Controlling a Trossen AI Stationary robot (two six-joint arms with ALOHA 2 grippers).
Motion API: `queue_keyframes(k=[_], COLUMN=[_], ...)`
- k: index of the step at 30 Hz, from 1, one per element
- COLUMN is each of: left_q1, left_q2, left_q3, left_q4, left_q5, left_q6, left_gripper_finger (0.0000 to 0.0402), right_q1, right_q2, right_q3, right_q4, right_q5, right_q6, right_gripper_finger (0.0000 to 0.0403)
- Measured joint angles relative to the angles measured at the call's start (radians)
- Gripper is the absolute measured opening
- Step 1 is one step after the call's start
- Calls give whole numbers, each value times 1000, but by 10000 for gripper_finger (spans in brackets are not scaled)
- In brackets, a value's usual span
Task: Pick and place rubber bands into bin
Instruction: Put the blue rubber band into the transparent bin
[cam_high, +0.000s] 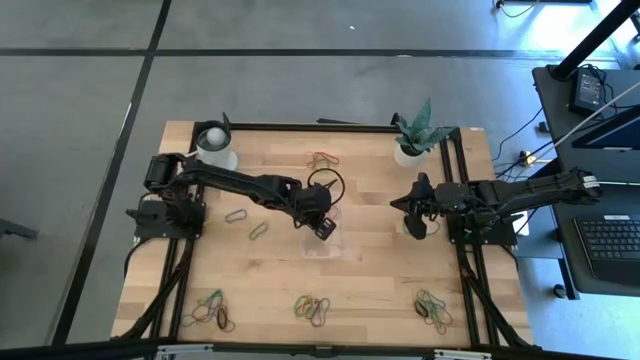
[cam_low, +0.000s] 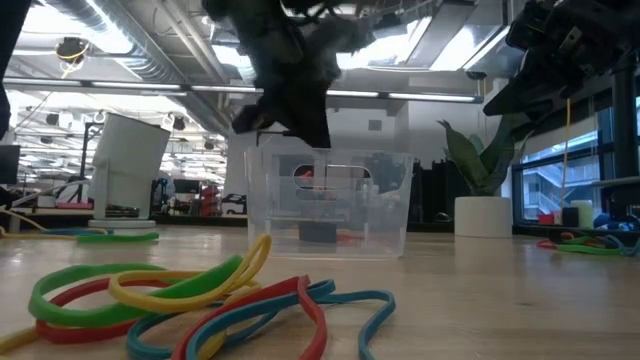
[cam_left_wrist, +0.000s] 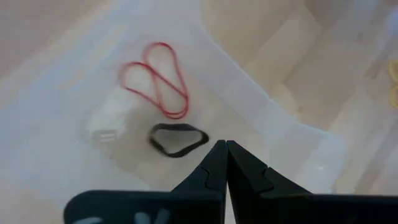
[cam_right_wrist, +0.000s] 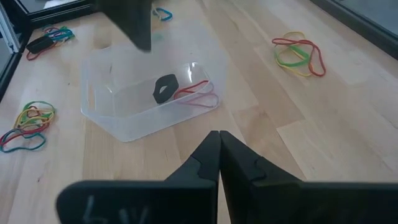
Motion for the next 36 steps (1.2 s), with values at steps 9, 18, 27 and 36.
queue_keyframes(k=[9, 18, 27, 36], left_q1=[0, -60, -122, -114], left_q2=[-151, -242, -493, -854], left_q3=[3, 0, -278, -591], left_q4=[-231, -396, -202, -11], left_q5=[-159, -204, -267, -211], left_q6=[94, 348, 517, 567], left_gripper_finger=[1, 1, 1, 2], right_q1=[0, 0, 26, 61], right_q2=[0, 0, 109, 429], right_q3=[0, 6, 157, 524], right_q4=[2, 14, 10, -462], right_q5=[0, -16, 91, -7], right_q6=[0, 113, 212, 398], right_gripper_finger=[14, 6, 2, 1])
